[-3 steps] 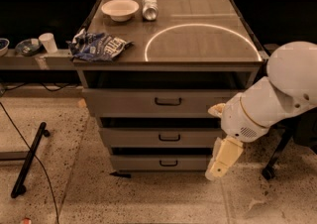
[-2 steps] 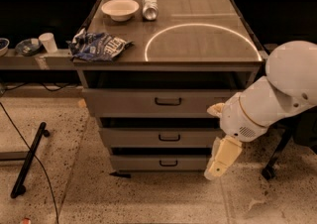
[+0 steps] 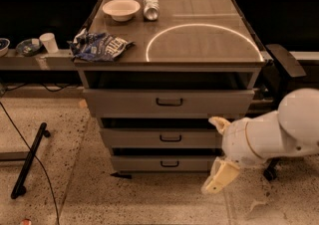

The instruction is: Open bottom drawer

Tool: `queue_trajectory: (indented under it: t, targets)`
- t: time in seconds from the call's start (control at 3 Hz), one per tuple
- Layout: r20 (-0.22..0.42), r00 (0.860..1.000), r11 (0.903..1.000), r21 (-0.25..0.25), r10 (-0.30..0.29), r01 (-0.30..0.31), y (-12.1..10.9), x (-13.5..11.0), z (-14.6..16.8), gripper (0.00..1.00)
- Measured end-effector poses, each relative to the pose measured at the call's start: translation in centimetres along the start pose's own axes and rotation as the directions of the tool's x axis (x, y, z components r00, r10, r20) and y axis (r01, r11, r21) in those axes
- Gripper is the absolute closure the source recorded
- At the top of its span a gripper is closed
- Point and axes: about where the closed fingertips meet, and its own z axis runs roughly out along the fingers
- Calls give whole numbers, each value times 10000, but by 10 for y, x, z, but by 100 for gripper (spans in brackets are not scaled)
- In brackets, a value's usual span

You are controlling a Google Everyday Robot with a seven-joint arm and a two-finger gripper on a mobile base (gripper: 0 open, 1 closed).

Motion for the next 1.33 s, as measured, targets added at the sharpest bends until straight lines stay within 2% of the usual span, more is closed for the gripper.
queue_trajectory:
  t: [0.33, 0.67, 1.0, 1.33]
  targets:
    - [62, 9990, 9962, 742, -450, 444, -7, 4, 1, 0]
    - [-40, 9991, 9965, 722, -419, 421, -6, 4, 1, 0]
    - [-175, 9991, 9986, 357, -386, 392, -9, 15, 27, 0]
    - [507, 9962, 9974, 41, -714, 713, -20, 19, 77, 0]
